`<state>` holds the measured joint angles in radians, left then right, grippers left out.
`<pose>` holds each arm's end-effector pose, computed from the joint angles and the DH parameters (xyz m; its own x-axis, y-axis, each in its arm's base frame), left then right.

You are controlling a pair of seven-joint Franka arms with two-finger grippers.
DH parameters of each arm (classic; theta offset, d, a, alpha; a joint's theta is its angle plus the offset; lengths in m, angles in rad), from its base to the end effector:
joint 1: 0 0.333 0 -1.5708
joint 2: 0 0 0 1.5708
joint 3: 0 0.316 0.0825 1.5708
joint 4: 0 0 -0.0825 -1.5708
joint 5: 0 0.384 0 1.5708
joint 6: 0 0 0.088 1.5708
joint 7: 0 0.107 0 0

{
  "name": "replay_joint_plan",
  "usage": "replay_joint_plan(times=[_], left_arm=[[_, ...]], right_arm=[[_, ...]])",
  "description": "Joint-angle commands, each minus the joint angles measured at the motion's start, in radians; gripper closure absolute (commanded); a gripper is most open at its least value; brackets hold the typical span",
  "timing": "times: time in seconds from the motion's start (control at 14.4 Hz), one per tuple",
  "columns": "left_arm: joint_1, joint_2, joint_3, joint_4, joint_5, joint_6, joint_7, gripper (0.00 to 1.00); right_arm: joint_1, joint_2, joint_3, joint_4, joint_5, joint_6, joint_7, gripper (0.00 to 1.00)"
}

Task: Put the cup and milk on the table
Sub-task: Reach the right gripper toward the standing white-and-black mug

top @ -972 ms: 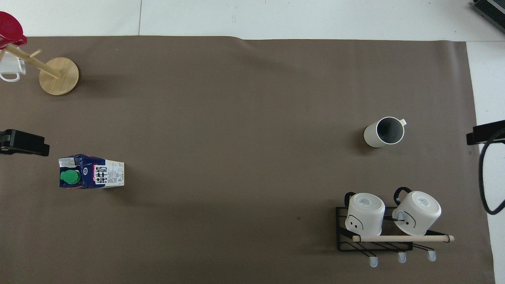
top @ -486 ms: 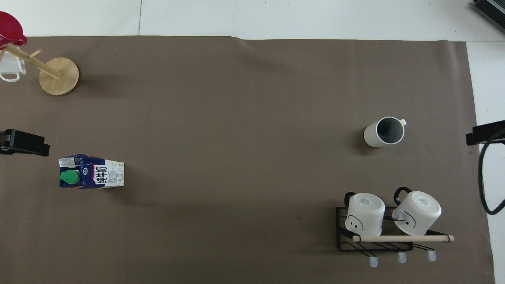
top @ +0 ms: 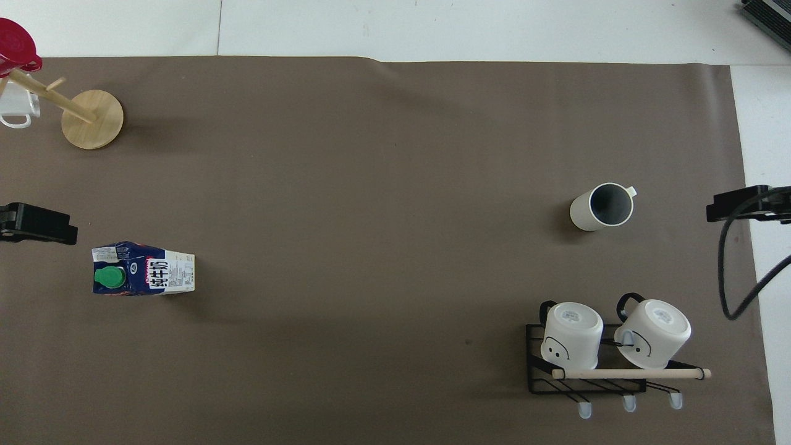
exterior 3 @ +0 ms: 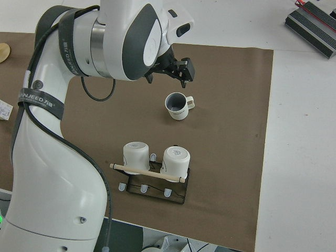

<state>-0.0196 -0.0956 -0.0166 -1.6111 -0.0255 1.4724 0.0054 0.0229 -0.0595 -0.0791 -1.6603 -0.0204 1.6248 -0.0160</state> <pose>0.5137 -0.0220 0.6484 0.9981 -0.0439 -0.0429 -0.0429 -0.9988 0.0241 0.5394 -0.0337 0.6193 0.9990 -0.0390 0.0236 -0.0394 -0.9991 0.0161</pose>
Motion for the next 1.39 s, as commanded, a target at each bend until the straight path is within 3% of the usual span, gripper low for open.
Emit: replay_joint_plan(times=[0.0,0.21,0.49,0.62,1.32], left_arm=[[0.007,-0.003,-0.003,0.011,-0.001,-0.014,-0.008,0.00],[0.007,-0.003,-0.003,0.011,-0.001,-0.014,-0.008,0.00],[0.006,-0.003,-0.003,0.011,-0.001,-0.014,-0.008,0.00],[0.007,-0.003,-0.003,0.011,-0.001,-0.014,-0.008,0.00],[0.007,-0.003,-0.003,0.011,-0.001,-0.014,-0.008,0.00]], right_arm=[[0.037,-0.010,0.001,-0.119,0.005,0.117,0.018,0.00],[0.061,0.038,0.002,-0.216,0.005,0.257,0.005,0.00],[0.066,0.138,0.002,-0.262,0.005,0.395,0.005,0.00],[0.087,0.148,0.002,-0.309,0.005,0.475,0.008,0.00],[0.091,0.285,0.002,-0.375,0.005,0.698,-0.036,0.00]])
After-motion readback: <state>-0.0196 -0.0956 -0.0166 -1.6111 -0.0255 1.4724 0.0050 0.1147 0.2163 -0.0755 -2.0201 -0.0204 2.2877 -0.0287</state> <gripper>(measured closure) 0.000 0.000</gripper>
